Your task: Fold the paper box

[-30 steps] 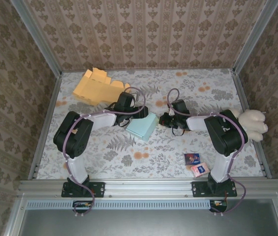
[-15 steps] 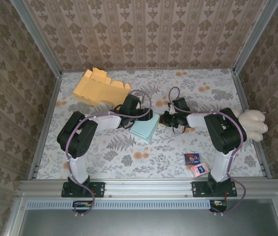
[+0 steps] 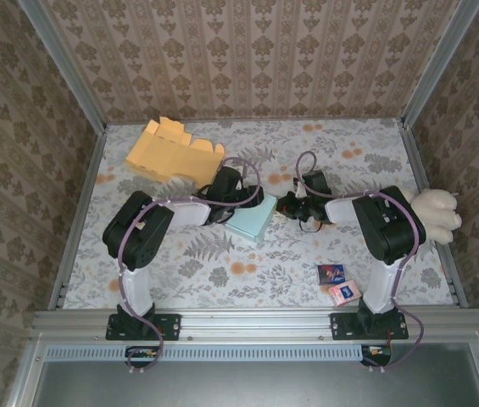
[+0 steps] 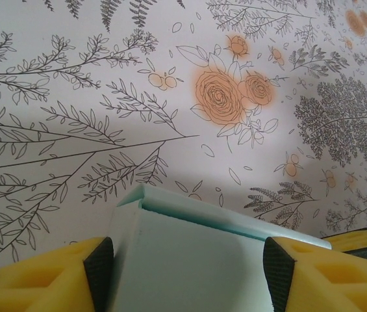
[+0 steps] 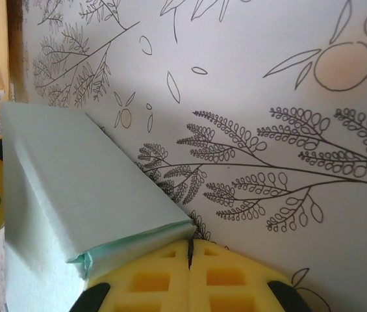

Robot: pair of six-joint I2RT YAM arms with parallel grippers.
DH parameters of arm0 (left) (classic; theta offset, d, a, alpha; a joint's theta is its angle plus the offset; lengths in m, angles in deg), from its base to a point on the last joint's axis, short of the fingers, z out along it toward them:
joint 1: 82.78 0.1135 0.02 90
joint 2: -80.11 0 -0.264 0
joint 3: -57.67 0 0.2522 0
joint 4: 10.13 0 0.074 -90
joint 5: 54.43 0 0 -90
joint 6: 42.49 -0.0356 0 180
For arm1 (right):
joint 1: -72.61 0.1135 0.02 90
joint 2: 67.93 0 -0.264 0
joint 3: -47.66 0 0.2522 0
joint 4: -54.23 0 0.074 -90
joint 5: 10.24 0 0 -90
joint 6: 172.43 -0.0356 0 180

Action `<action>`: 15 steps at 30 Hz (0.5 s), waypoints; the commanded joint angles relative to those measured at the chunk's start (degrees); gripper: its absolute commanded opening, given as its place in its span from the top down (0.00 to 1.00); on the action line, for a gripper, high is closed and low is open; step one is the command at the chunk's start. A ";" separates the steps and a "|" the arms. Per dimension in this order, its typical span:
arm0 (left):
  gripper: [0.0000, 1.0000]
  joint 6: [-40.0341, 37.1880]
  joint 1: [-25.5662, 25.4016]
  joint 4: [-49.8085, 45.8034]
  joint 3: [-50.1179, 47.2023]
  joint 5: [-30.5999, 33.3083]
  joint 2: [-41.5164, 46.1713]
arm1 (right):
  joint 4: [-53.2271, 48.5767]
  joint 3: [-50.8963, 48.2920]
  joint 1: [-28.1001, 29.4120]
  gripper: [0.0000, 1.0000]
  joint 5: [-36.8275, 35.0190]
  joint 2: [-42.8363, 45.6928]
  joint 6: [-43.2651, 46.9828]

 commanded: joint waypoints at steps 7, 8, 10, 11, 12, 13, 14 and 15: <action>0.34 0.12 -6.52 -7.54 0.77 -5.39 4.98 | 4.69 -2.69 1.47 1.00 -2.64 -2.42 -0.65; 0.33 0.24 -5.84 -8.50 0.93 -4.54 5.20 | 4.62 -2.91 1.49 1.00 -2.72 -2.14 -0.68; 0.31 0.83 -4.04 -9.86 0.97 -2.34 5.89 | 4.60 -3.63 1.45 1.00 -2.96 -1.22 -0.71; 0.30 0.88 -3.27 -10.43 1.02 -1.43 6.16 | 4.51 -3.89 1.45 1.00 -3.09 -0.68 -0.73; 0.30 1.09 -2.39 -11.04 1.08 -0.29 6.46 | 4.45 -4.34 1.45 1.00 -3.22 -0.04 -0.64; 0.29 1.17 -1.52 -11.77 1.13 0.76 6.73 | 4.28 -4.60 1.50 1.00 -3.39 0.76 -0.62; 0.28 1.27 -0.87 -12.02 1.14 1.42 6.92 | 4.00 -4.92 1.47 1.00 -3.47 1.39 -0.43; 0.28 1.43 -0.14 -12.33 0.98 2.04 7.26 | 3.53 -5.14 1.50 1.00 -3.62 2.13 -0.18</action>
